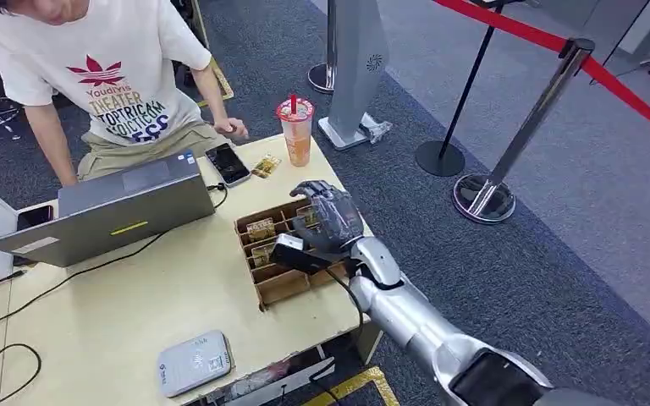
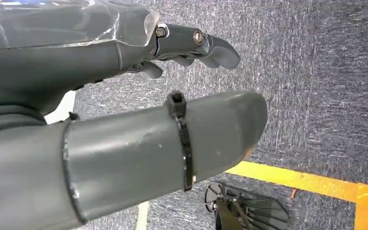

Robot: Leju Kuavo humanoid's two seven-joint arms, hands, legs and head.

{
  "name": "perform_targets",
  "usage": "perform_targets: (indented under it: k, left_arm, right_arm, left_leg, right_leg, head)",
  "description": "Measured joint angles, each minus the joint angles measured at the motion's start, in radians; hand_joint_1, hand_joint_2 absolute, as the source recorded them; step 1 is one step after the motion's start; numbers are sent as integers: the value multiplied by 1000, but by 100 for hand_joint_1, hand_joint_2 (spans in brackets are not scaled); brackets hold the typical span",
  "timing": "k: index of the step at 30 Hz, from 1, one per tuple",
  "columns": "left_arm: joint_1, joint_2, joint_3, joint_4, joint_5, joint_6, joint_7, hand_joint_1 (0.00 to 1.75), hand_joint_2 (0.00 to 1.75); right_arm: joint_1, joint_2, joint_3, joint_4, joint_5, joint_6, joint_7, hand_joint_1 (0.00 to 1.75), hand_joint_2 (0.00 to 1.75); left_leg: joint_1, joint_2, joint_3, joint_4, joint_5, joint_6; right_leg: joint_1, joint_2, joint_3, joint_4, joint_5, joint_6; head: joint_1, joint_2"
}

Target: Pass the card to the sensor for recognition and then transmit it.

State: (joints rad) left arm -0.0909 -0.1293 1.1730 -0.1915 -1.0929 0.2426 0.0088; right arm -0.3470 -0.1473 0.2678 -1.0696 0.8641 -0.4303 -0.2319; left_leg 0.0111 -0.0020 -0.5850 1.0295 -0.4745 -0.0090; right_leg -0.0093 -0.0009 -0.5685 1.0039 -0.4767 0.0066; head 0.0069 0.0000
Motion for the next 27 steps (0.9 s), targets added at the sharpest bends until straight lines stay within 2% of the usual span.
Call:
perform_targets:
  k: [1, 2, 6, 9, 12, 14, 16, 17, 18, 22, 27]
  left_arm:
    - [0, 0, 0, 0, -1, 0, 0, 0, 0]
    - [0, 0, 0, 0, -1, 0, 0, 0, 0]
    - [0, 0, 0, 0, -2, -1, 0, 0, 0]
    - [0, 0, 0, 0, -3, -2, 0, 0, 0]
    - [0, 0, 0, 0, -6, -2, 0, 0, 0]
    - [0, 0, -1, 0, -9, -3, 1, 0, 0]
    - [0, 0, -1, 0, -11, -3, 2, 0, 0]
    - [0, 0, -1, 0, -13, -3, 2, 0, 0]
    - [-1, 0, -2, 0, -14, -3, 2, 0, 0]
    - [-2, 0, -2, 0, -18, -6, 8, 0, 0]
    - [-4, 0, -3, 0, -20, -10, 10, 0, 0]
  right_arm:
    - [-2, -3, 0, 2, 0, 0, 0, 98, 175]
    - [-4, -5, 0, 5, 3, 1, 1, 89, 175]
    - [-13, -14, 0, 8, 18, 16, 11, 84, 175]
    - [-16, -21, 0, 9, 21, 18, 19, 93, 175]
    - [-17, -28, 0, 9, 31, 18, 23, 73, 175]
    - [-16, -32, -2, 9, 35, 18, 26, 73, 175]
    - [-16, -35, -2, 7, 36, 18, 31, 66, 175]
    - [-15, -37, -3, 6, 37, 18, 34, 66, 175]
    - [-15, -39, -3, 5, 39, 20, 37, 75, 175]
    - [-9, -44, -4, -11, 69, 40, 54, 66, 175]
    - [-4, -49, -10, -25, 85, 55, 63, 66, 175]
  left_leg:
    - [0, 0, 0, 0, 0, 0]
    - [0, 0, 0, 0, 0, 0]
    - [0, 0, 0, 0, 0, 0]
    - [0, 0, 0, 0, 0, 0]
    - [0, 0, 0, 0, 0, 0]
    - [0, 0, 0, 0, 0, 0]
    - [0, 0, 0, 0, 0, 0]
    - [0, 0, 0, 0, 0, 0]
    - [0, 0, 0, 0, 0, 0]
    - [0, 0, 0, 0, 0, 0]
    - [0, 0, 0, 0, 0, 0]
  right_leg:
    - [0, 0, 0, 0, 0, 0]
    - [0, 0, 0, 0, 0, 0]
    - [0, 0, 0, 0, 0, 0]
    - [0, 0, 0, 0, 0, 0]
    - [0, 0, 0, 0, 0, 0]
    - [0, 0, 0, 0, 0, 0]
    - [0, 0, 0, 0, 0, 0]
    - [0, 0, 0, 0, 0, 0]
    - [0, 0, 0, 0, 0, 0]
    - [0, 0, 0, 0, 0, 0]
    - [0, 0, 0, 0, 0, 0]
  head:
    - [0, 0]
    - [0, 0]
    - [0, 0]
    - [0, 0]
    - [0, 0]
    - [0, 0]
    - [0, 0]
    - [0, 0]
    - [0, 0]
    - [0, 0]
    - [0, 0]
